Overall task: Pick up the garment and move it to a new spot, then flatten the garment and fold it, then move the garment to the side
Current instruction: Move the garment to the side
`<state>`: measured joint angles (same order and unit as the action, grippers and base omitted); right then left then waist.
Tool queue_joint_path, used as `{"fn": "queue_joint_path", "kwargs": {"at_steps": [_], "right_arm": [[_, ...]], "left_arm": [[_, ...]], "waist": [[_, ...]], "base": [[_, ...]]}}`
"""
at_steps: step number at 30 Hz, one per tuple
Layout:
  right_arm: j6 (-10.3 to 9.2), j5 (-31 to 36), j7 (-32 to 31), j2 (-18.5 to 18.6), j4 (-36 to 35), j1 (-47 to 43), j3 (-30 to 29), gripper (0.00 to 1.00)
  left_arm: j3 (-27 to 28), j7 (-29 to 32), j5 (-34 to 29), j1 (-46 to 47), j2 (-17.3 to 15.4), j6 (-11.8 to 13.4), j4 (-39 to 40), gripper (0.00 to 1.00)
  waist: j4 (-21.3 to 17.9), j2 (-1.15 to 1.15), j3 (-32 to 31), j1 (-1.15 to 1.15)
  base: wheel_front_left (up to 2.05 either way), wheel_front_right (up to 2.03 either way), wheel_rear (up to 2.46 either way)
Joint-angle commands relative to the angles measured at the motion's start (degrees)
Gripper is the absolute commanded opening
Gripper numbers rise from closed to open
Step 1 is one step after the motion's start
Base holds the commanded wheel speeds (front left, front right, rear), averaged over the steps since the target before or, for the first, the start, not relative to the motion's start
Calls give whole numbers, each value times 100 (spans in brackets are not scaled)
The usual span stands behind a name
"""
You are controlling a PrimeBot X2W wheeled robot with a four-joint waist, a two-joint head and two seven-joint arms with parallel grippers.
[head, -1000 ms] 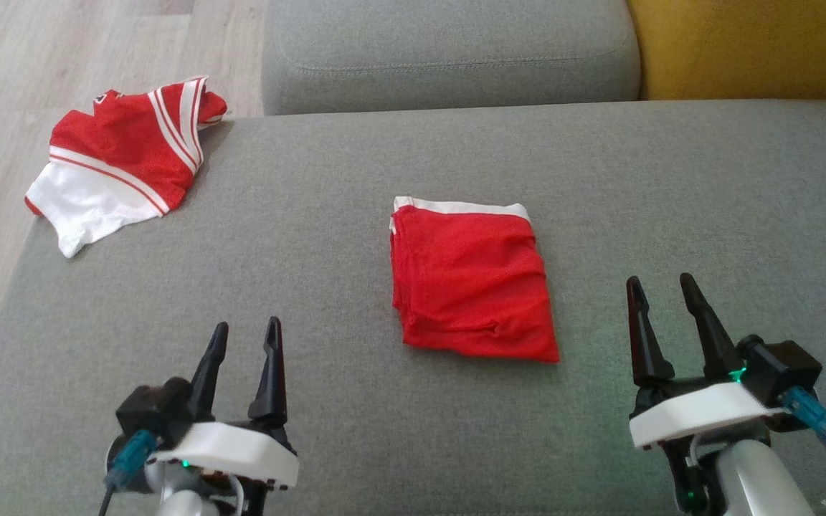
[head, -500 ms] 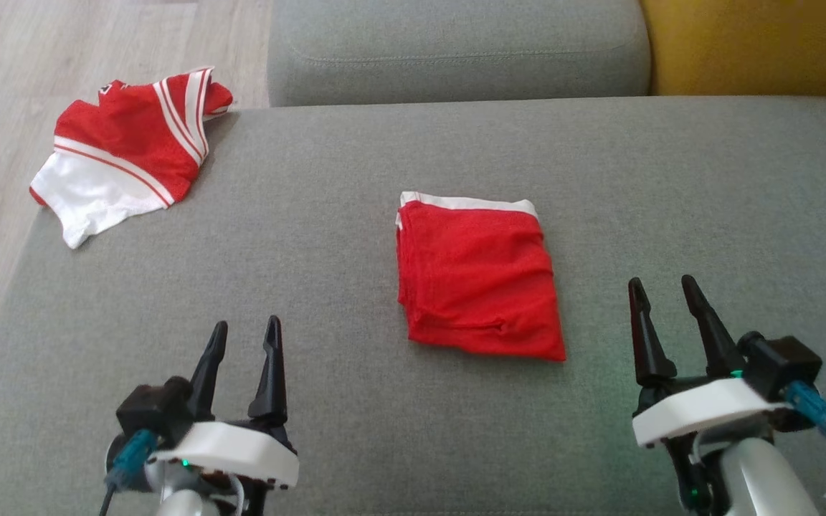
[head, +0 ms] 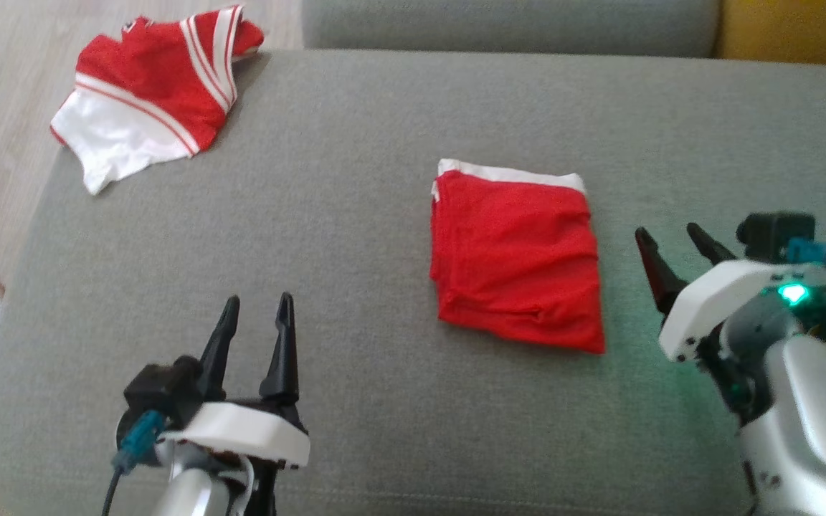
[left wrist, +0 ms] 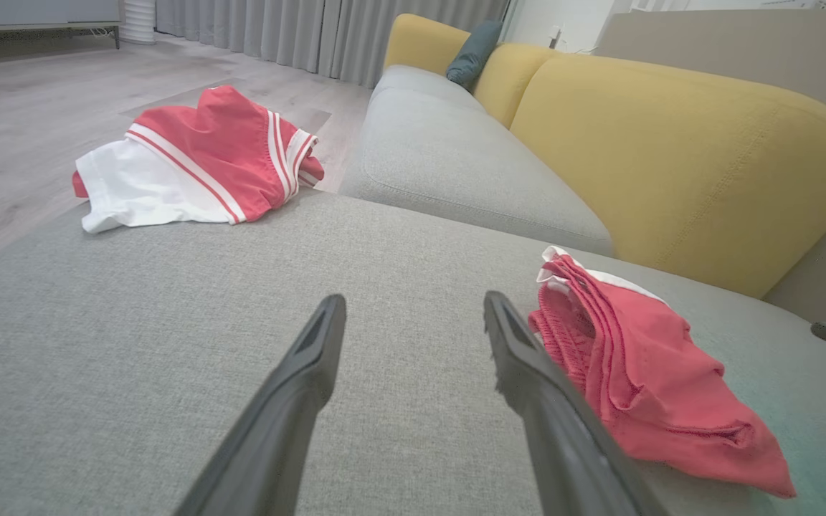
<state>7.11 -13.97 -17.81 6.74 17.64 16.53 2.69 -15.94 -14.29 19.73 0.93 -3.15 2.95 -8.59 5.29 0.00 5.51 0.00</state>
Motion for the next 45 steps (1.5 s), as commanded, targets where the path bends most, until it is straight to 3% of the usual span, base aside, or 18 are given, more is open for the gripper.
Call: {"fn": "queue_joint_path", "kwargs": {"at_steps": [1, 7, 16, 17, 19, 20, 29, 39, 45], "right_arm": [[37, -109, -167, 139, -135, 305, 164, 100], [37, -697, -932, 424, 288, 732, 440, 100], [37, -1354, -1382, 591, 911, 1083, 781, 100], [37, -1463, -1392, 598, 1020, 1148, 837, 51], [37, -1528, -1346, 614, 1105, 1210, 901, 26], [37, -1552, -1320, 618, 1145, 1236, 939, 2], [37, -1352, -752, 852, 1403, 1554, 1063, 0], [37, -1023, -368, 1096, 1439, 2057, 898, 0], [37, -969, -192, 971, 1456, 2328, 835, 0]], "left_arm": [[153, -71, -3, 312, 21, -23, 215, 100], [49, -71, 84, 485, 25, 9, 235, 100], [-20, -71, 132, 640, 26, 77, 249, 100], [-23, -71, 136, 655, 26, 89, 254, 100], [-16, -71, 136, 667, 26, 98, 257, 100], [-8, -71, 130, 668, 26, 101, 259, 100], [48, -71, -61, 646, 27, 49, 298, 100], [11, -71, -355, 860, -1, -86, 375, 100], [-87, -11, -494, 1063, -104, -116, 404, 100]], "waist": [[136, 0, 162, 0], [379, 0, 451, 0], [608, 0, 700, 0], [618, 0, 723, 0], [612, 0, 738, 0], [598, 0, 744, 0], [132, 0, 797, 0], [-1215, 0, 1142, 0], [-1951, 0, 1404, 0]], "base": [[0, 0, 0], [0, 0, 0], [0, 0, 0], [0, 0, 0], [0, 0, 0], [0, 0, 0], [0, 0, 0], [0, 0, 0], [0, 0, 0]]}}
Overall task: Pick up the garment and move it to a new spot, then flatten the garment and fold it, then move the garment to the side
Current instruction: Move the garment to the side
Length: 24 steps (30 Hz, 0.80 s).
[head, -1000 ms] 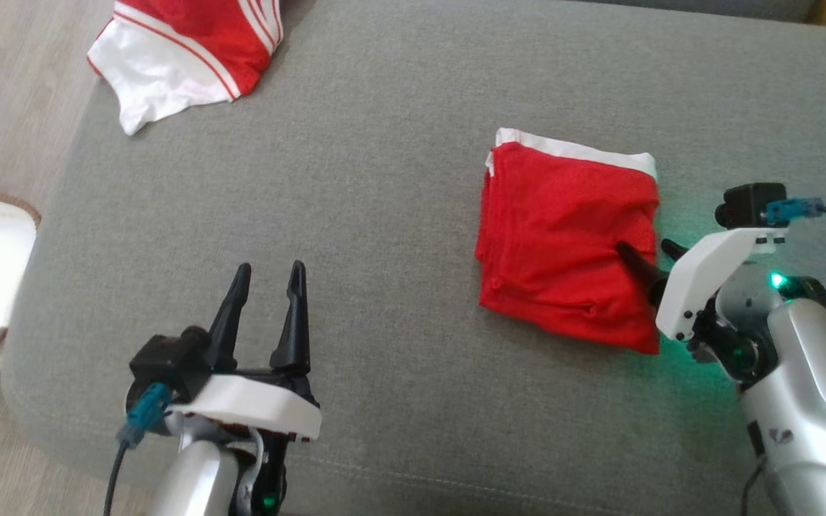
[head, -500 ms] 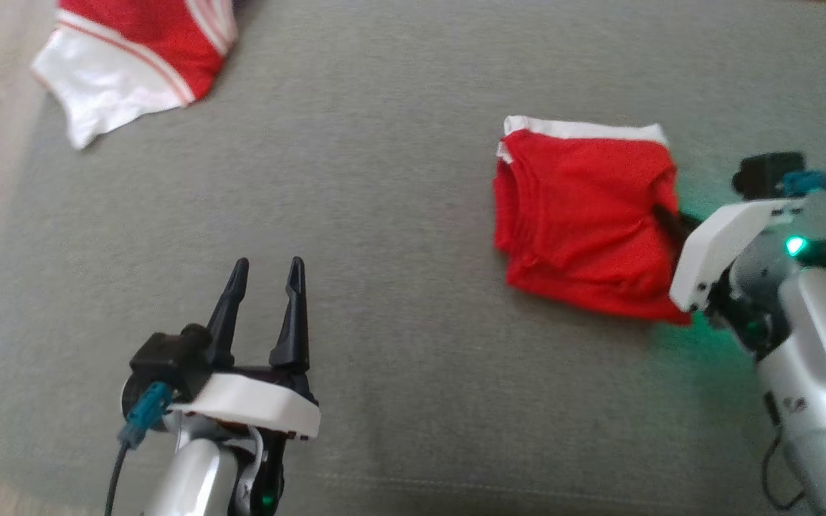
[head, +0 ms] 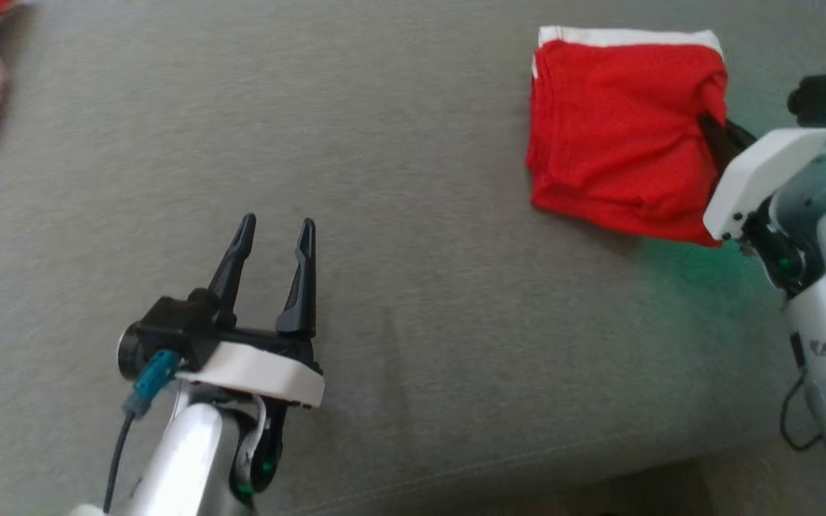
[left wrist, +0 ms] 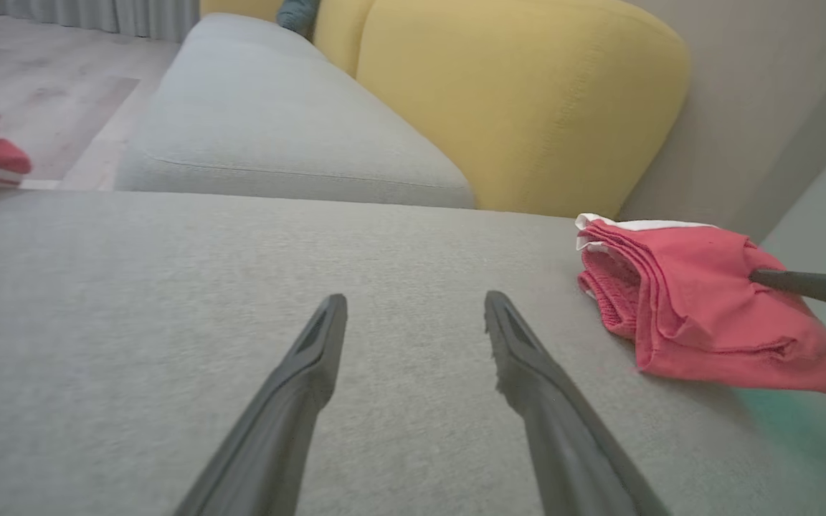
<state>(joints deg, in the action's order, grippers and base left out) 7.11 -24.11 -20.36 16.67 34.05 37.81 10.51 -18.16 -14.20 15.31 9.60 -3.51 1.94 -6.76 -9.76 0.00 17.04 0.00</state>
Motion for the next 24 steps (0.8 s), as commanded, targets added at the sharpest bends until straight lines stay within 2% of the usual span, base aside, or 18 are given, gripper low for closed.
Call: {"fn": "queue_joint_path", "kwargs": {"at_steps": [1, 6, 11, 16, 24], "right_arm": [[37, 52, 97, -49, -171, 235, 59, 0], [37, 81, 257, -162, -45, 377, 112, 0], [37, 161, 401, -99, 165, 548, 74, 0], [37, 402, 482, 181, 447, 844, 46, 0], [37, 909, 523, 844, 1079, 1452, -195, 0]], "left_arm": [[117, 3, -70, 230, -85, -22, 231, 100], [69, 97, -125, 329, -149, -14, 295, 100], [40, 147, -133, 365, -190, -5, 343, 100], [57, 140, -111, 379, -205, 40, 383, 100], [52, 139, -112, 407, -245, 94, 487, 100]], "waist": [[-518, 0, 280, 0], [-724, 0, 388, 0], [-644, 0, 444, 0], [-405, 0, 479, 0], [51, 0, 639, 0]], "base": [[0, 0, 0], [0, 0, 0], [0, 0, 0], [0, 0, 0], [0, 0, 0]]}}
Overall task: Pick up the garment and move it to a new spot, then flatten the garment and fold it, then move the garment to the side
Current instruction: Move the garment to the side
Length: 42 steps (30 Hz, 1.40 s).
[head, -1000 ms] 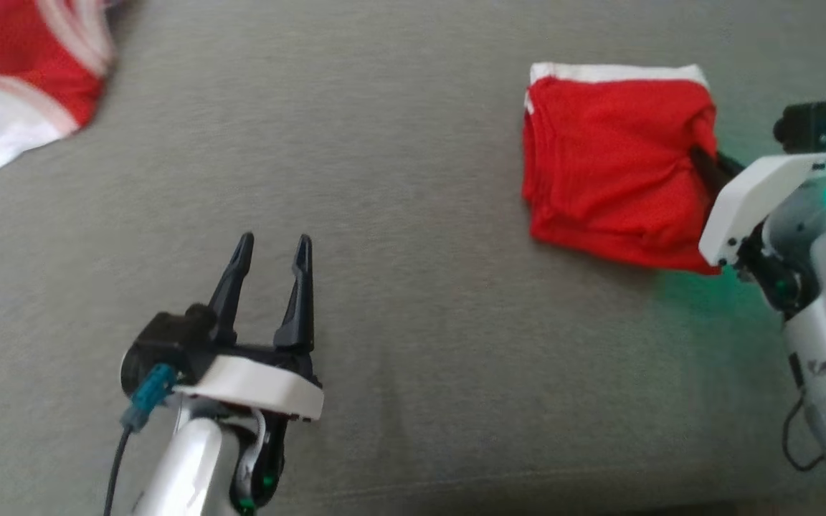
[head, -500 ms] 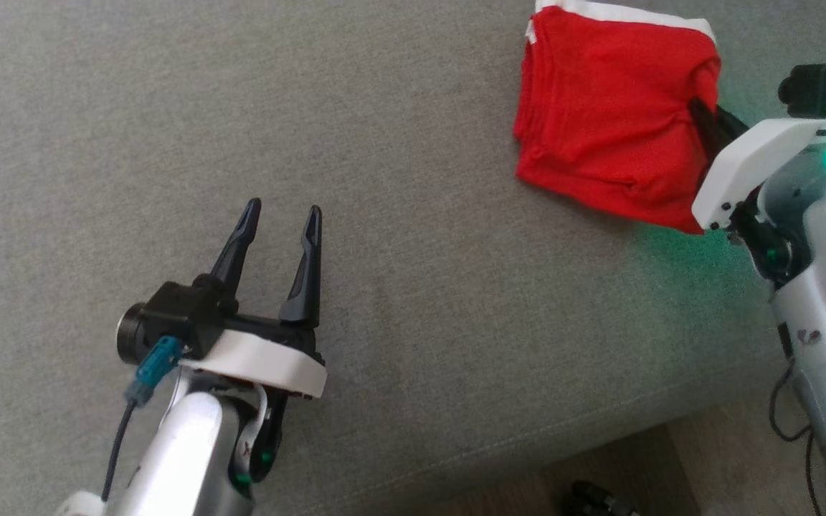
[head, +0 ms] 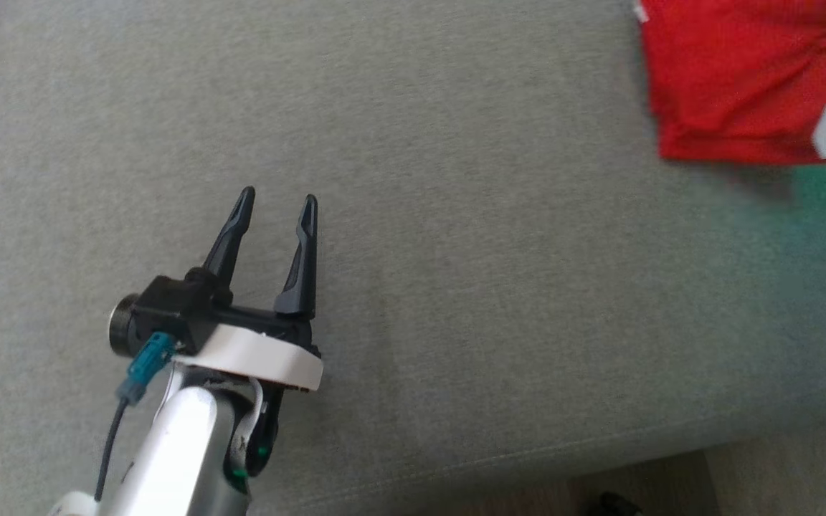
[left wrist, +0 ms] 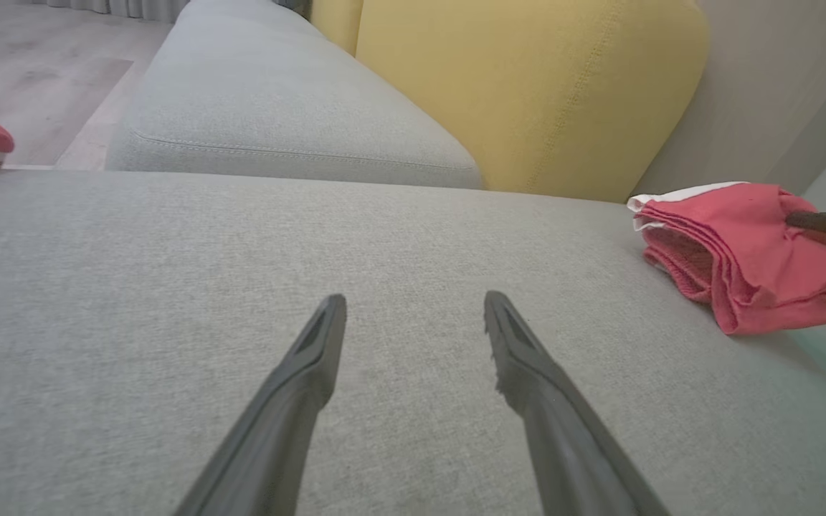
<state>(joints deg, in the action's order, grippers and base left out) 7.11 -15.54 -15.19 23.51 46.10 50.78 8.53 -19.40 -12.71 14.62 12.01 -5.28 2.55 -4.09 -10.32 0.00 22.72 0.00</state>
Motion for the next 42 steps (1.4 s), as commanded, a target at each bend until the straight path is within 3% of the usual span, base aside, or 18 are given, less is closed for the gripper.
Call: {"fn": "queue_joint_path", "kwargs": {"at_steps": [1, 11, 21, 24, 25, 27, 34, 42], "right_arm": [[37, 112, -7, 244, -61, 224, -17, 0], [37, 701, -232, 798, 324, 768, -409, 0], [37, 1437, -515, 749, 271, 1084, -321, 2], [37, 1640, -498, 703, 277, 1084, -382, 31], [37, 1699, -477, 695, 285, 1080, -409, 46], [37, 1822, -429, 649, 283, 1068, -475, 100], [37, 1971, -112, 377, 290, 1040, -695, 100], [37, 1519, 758, -219, 222, 831, -594, 100]], "left_arm": [[177, -5, -44, 163, -77, 42, 243, 100], [150, 17, -57, 174, -131, 90, 424, 100], [117, 51, -86, 229, -188, 143, 523, 100], [92, 55, -85, 242, -186, 151, 521, 100], [90, 54, -79, 242, -189, 151, 513, 100], [89, 50, -67, 244, -195, 154, 491, 100], [57, 37, -40, 281, -181, 177, 447, 100], [159, -85, 146, 268, -131, 195, 225, 100]], "waist": [[147, 0, 96, 0], [313, 0, 296, 0], [273, 0, 466, 0], [285, 0, 485, 0], [290, 0, 487, 0], [298, 0, 481, 0], [313, 0, 467, 0], [389, 0, -22, 0]], "base": [[0, 0, 0], [0, 0, 0], [0, 0, 0], [0, 0, 0], [0, 0, 0], [0, 0, 0], [0, 0, 0], [0, 0, 0]]}}
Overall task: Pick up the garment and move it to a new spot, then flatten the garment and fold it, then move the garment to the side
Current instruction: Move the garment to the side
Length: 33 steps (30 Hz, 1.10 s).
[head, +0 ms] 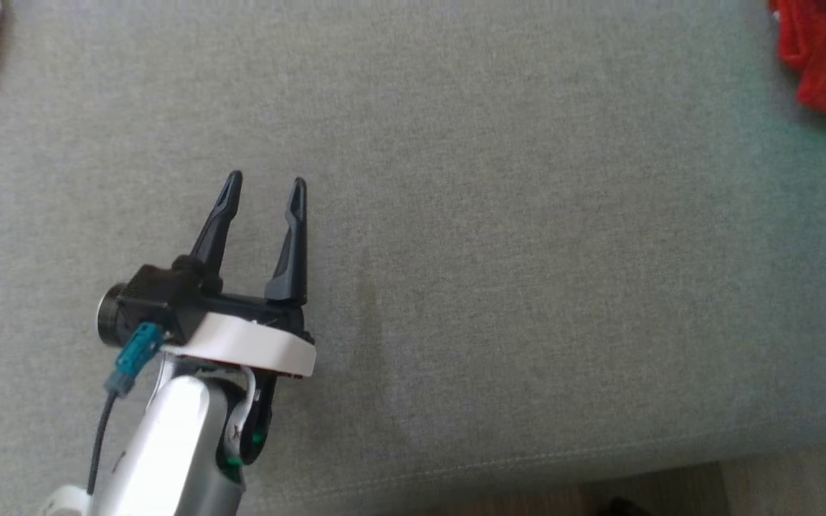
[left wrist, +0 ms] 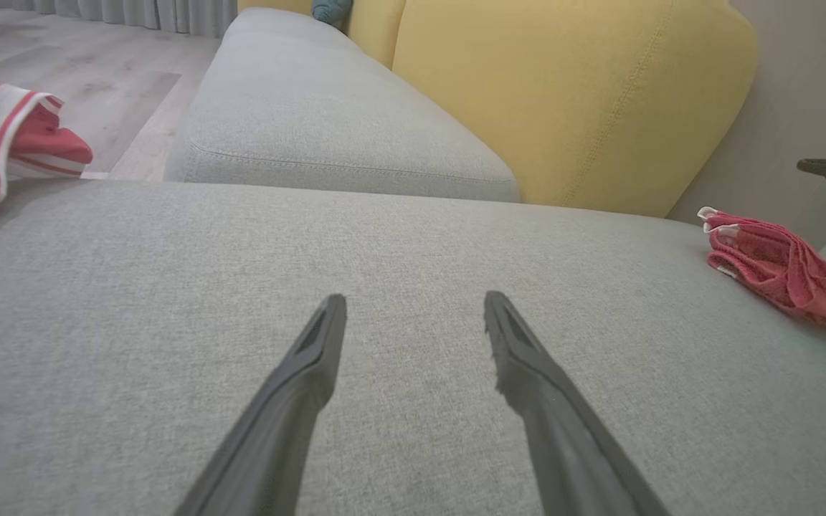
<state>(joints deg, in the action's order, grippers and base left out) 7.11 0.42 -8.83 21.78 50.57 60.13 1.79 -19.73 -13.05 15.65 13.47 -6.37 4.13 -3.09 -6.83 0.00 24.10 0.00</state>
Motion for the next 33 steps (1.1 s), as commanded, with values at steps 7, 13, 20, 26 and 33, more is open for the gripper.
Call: {"fn": "queue_joint_path", "kwargs": {"at_steps": [7, 13, 20, 26, 33], "right_arm": [[37, -465, 636, -412, -445, -472, 396, 100], [37, -815, 1071, -840, -982, -1085, 550, 100], [37, -882, 1466, -1387, -1905, -2254, 436, 100], [37, -692, 1563, -1746, -2785, -3391, 289, 100], [37, -605, 1709, -1885, -3756, -4714, 295, 100]], "left_arm": [[376, -130, 181, 67, 4, 85, -118, 100], [577, -176, 311, -75, 44, 124, -398, 100], [824, -192, 425, -382, 109, 185, -579, 100], [902, -194, 435, -683, 165, 170, -600, 100], [884, -194, 495, -1032, 244, 158, -643, 100]], "waist": [[128, 0, -645, 0], [228, 0, -1172, 0], [319, 0, -1755, 0], [417, 0, -2105, 0], [539, 0, -2327, 0]], "base": [[0, 0, 0], [0, 0, 0], [0, 0, 0], [0, 0, 0], [0, 0, 0]]}}
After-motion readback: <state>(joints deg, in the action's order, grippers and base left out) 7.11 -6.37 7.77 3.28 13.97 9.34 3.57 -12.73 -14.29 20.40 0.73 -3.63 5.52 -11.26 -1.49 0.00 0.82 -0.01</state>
